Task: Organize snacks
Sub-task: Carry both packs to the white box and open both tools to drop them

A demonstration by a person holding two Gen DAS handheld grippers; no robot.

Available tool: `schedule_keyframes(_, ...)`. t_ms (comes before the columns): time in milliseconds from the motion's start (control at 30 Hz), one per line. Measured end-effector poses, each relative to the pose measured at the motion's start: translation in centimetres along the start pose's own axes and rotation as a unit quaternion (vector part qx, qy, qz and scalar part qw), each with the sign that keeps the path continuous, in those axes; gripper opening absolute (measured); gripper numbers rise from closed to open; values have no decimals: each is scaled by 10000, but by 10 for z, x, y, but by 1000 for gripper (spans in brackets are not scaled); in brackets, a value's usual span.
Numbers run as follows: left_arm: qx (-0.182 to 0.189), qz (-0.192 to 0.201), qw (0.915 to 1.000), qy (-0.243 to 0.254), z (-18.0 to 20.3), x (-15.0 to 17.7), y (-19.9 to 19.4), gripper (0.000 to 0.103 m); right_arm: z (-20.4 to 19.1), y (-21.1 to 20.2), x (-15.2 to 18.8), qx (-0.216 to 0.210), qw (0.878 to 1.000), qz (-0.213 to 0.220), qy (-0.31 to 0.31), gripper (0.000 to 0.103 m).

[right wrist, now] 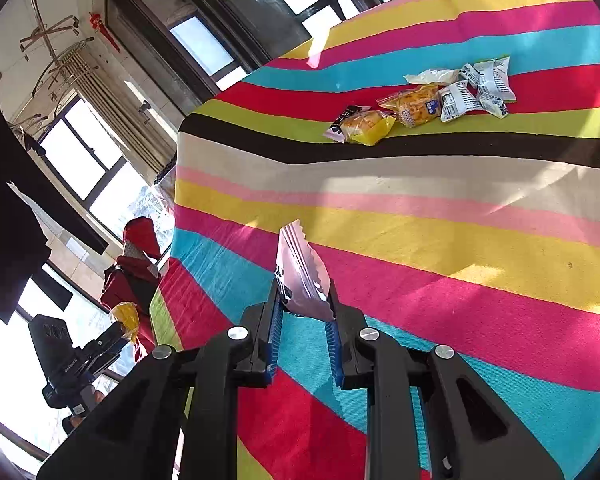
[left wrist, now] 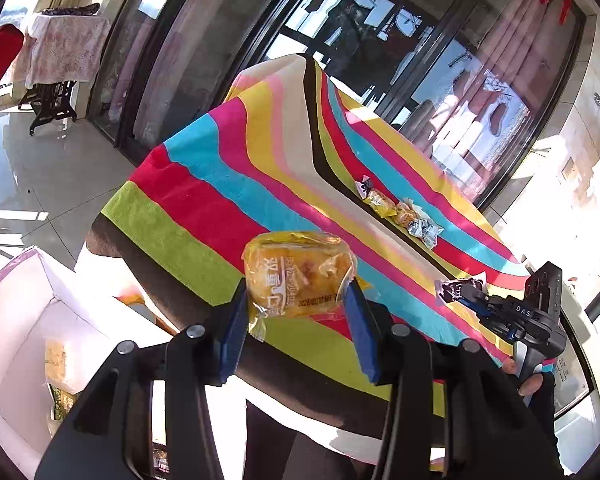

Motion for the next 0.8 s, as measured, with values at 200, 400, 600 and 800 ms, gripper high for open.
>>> schedule_keyframes(200,-317,-82,9987,-390,-43,20,-19,46,-64,44,25,-321,9954,-592,-686,22)
schedule_keyframes(400,-729,-205,9945,-721,-83,37,-29,46,-141,84,68,-907,9780,-1283,-1374,22)
schedule_keyframes(600,-1052,-375,9883,-1035,-118,60,-33,46,-199,115,112,-1223,9509,-1929,-2091,22)
schedule_keyframes(800,-1433,-570,9784,-1375,-153,79,-33,47,-219,149,154,-1143,9266,-2534,-2533,22)
Point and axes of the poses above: each gripper's, at about its wrist camera, not at the fingertips, and y roughly the way its jaws point, z to its right, x to its underside, the point moved 6 cm from there along y, roughly the way its jaws point, and after that the axes turned 10 degrees about -x, right-handed, at the moved point
